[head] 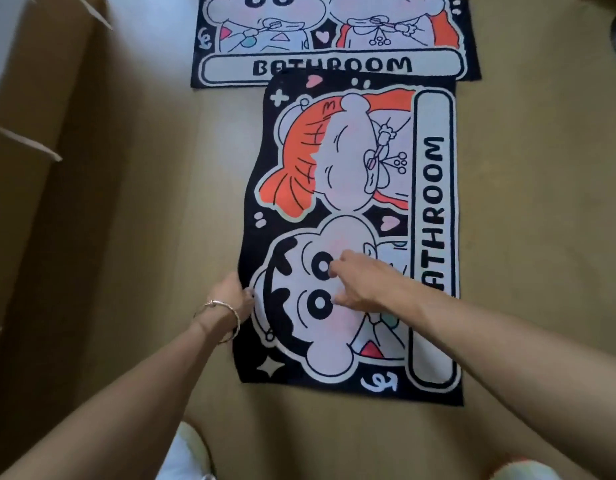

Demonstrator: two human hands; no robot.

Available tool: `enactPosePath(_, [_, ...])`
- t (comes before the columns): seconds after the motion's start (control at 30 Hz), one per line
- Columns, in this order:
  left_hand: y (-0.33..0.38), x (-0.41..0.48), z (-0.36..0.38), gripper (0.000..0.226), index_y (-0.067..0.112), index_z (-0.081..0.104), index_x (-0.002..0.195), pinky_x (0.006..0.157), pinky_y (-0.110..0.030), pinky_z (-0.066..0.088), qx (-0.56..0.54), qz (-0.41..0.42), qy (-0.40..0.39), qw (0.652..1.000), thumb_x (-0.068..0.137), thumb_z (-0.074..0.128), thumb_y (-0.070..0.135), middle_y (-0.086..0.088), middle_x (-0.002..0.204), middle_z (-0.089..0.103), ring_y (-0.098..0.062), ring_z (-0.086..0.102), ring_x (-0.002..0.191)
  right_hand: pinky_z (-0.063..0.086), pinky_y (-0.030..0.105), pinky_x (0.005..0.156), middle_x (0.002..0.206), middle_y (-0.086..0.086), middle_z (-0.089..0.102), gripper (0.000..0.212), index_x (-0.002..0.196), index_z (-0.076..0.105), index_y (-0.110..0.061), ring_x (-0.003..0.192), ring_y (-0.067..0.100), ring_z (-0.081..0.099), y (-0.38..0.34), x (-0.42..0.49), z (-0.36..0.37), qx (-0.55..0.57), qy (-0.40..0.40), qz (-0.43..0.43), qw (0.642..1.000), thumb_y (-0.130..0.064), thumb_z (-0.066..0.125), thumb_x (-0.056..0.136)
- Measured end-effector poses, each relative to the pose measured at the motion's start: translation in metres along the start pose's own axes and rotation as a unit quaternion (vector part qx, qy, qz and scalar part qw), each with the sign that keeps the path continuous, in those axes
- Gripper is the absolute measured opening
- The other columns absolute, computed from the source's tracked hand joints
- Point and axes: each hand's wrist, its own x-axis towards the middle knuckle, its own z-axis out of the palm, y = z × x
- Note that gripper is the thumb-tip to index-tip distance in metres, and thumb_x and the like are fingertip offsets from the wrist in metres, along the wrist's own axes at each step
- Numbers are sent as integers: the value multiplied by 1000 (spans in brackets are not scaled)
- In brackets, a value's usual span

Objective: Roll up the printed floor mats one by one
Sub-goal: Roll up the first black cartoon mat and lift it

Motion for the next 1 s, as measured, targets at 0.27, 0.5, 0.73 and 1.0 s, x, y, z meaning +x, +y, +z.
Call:
enactPosePath(0.27, [8,-31,2,21,18,45,113,67,-30,46,368,251,54,894,92,44,19,-3,108,48,-20,50,92,37,31,74,117,6,43,51,118,49,-11,107,24,47,23,-44,53,-137,-118,-91,979,-48,63,86])
enactPosePath(0.5, [66,-73,62,27,16,59,106,75,-30,48,390,355,-204,824,93,46,36,-3,106,61,-24,59,94,40,35,80,118,7,48,49,114,51,-11,106,25,48,36,-75,106,-132,-132,-91,978,-47,66,84])
enactPosePath(0.73, [67,-80,83,42,17,55,112,77,-36,48,426,382,-223,789,87,56,50,-2,108,57,-24,57,99,38,35,70,112,9,51,26,112,52,-9,101,25,50,29,-77,114,-130,-70,-130,980,-25,49,91])
enactPosePath(1.0, [48,-66,79,23,16,53,113,77,-35,45,342,353,-243,836,100,38,28,-7,108,60,-24,57,93,38,30,64,85,1,55,10,96,48,-16,76,18,49,39,-63,79,45,-149,-39,987,-22,40,94])
